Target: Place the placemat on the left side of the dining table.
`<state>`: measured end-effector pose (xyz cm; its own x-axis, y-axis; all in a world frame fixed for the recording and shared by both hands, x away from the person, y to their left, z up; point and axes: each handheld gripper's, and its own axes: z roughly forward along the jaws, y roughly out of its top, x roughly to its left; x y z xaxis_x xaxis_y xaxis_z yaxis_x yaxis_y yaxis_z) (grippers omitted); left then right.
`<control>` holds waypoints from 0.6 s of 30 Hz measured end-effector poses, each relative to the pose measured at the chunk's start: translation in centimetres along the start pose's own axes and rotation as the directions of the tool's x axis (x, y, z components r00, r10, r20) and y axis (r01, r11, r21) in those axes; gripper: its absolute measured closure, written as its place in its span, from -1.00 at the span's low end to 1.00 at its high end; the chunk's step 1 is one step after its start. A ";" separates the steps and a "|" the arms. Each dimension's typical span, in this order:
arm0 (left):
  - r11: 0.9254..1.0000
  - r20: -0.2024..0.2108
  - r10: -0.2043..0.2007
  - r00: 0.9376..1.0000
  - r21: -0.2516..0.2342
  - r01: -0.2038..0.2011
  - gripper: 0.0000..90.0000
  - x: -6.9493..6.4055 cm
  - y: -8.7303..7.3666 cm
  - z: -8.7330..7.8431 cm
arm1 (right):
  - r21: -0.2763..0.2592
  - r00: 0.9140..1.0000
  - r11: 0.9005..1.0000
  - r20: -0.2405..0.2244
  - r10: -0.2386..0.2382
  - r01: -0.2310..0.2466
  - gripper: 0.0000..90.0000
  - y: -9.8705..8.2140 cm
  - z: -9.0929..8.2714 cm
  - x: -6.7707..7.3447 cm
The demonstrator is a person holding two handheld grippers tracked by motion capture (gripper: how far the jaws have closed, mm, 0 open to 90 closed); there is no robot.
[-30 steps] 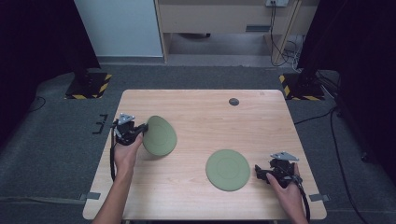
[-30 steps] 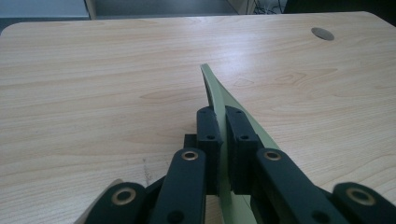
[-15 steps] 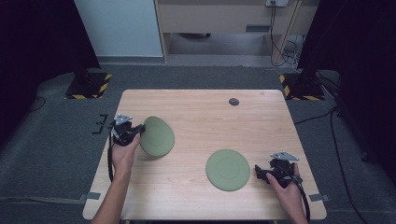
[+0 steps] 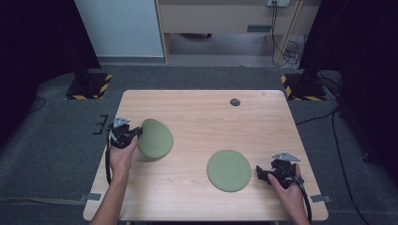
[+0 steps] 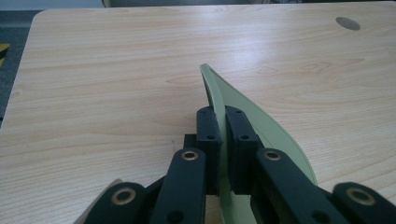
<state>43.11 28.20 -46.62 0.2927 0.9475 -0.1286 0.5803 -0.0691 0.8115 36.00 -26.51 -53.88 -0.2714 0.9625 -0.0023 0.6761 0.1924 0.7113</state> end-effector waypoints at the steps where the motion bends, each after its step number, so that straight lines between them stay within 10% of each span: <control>1: 1.000 0.000 0.000 1.000 0.001 0.000 0.90 0.1 0.0 0.0 | 0.000 1.000 1.000 0.000 0.000 0.000 -0.94 0.0 0.0 0.0; 18: 1.000 -0.044 0.003 0.999 0.024 -0.002 0.89 1.7 -1.0 -0.2 | 0.000 1.000 1.000 0.000 0.000 0.000 -0.94 0.0 0.0 0.0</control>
<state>42.88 29.96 -47.54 0.2612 0.9600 -0.1009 0.5973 -0.0787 0.7981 36.01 -26.51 -53.89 -0.2719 0.9623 -0.0023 0.6760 0.1926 0.7113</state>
